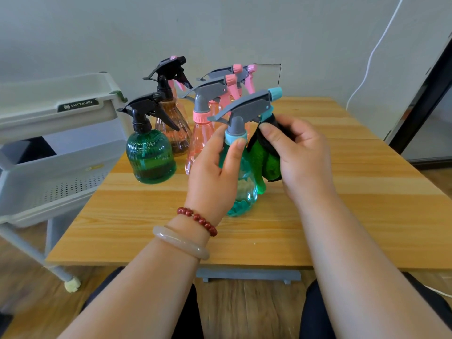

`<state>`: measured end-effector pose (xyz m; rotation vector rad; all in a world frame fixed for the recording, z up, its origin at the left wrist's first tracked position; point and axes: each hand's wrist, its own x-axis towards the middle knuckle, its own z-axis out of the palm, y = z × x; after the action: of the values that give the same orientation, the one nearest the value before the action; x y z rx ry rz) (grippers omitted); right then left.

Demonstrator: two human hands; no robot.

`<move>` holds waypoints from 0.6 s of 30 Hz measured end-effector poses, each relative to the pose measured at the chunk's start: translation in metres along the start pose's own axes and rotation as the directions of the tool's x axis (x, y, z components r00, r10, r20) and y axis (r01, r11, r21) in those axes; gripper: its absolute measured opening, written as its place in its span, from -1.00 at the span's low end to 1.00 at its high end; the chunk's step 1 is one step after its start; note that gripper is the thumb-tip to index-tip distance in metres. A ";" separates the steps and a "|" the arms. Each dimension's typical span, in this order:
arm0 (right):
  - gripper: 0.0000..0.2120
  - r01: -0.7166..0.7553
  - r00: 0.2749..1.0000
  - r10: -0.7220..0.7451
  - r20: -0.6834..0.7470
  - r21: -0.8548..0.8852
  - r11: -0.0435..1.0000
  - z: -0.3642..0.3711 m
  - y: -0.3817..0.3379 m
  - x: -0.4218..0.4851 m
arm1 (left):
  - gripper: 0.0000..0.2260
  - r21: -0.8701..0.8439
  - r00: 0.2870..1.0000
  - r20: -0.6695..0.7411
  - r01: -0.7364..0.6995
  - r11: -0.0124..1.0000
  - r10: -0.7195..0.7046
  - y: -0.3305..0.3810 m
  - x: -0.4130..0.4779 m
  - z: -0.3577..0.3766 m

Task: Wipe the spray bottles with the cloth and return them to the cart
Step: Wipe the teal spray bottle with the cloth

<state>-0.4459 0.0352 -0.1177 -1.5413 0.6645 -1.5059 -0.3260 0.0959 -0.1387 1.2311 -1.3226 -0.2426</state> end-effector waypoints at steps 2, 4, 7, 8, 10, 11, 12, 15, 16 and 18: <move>-0.85 0.142 0.987 -0.155 -0.043 -0.224 0.964 0.003 0.000 -0.002 | -0.74 -0.006 1.000 -0.001 -0.013 1.000 0.013 0.000 0.000 -0.001; -0.91 0.332 0.929 -0.370 0.005 -0.452 0.828 0.004 0.004 -0.004 | -0.79 0.001 1.000 0.000 -0.013 1.000 0.013 0.001 0.000 -0.001; -0.78 0.439 0.847 -0.525 0.085 -0.671 0.598 0.003 0.015 -0.005 | -0.90 -0.003 1.000 -0.001 -0.005 1.000 0.005 0.001 0.000 -0.001; -0.76 0.431 0.847 -0.526 0.079 -0.682 0.591 0.003 0.017 -0.005 | -0.89 -0.004 1.000 -0.005 -0.004 1.000 0.004 0.001 0.000 -0.001; -0.80 0.419 0.846 -0.532 0.037 -0.662 0.622 0.003 0.015 -0.005 | -0.89 -0.004 1.000 -0.008 -0.011 1.000 0.011 0.002 0.000 -0.001; -0.80 0.413 0.849 -0.528 0.021 -0.649 0.639 0.001 0.014 -0.005 | -0.91 -0.002 1.000 -0.003 -0.014 1.000 0.014 0.002 -0.001 -0.001; -0.78 0.404 0.856 -0.517 0.014 -0.643 0.650 0.000 0.013 -0.005 | -0.92 0.003 1.000 0.002 -0.016 1.000 0.016 0.002 -0.001 -0.002; -0.75 0.384 0.884 -0.467 0.032 -0.619 0.685 -0.005 0.011 -0.002 | -0.93 -0.001 1.000 0.021 -0.018 1.000 0.018 0.003 0.000 -0.002; -0.76 0.379 0.891 -0.453 0.035 -0.605 0.700 -0.006 0.011 -0.001 | -0.92 -0.004 1.000 0.024 -0.016 1.000 0.016 0.003 0.000 -0.002; -0.78 0.376 0.901 -0.431 0.045 -0.577 0.725 -0.009 0.011 -0.002 | -0.91 -0.006 1.000 0.015 -0.007 1.000 0.007 0.003 0.000 -0.003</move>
<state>-0.4527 0.0296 -0.1288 -2.2022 0.9438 -1.8107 -0.3250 0.0989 -0.1361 1.2216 -1.3381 -0.2518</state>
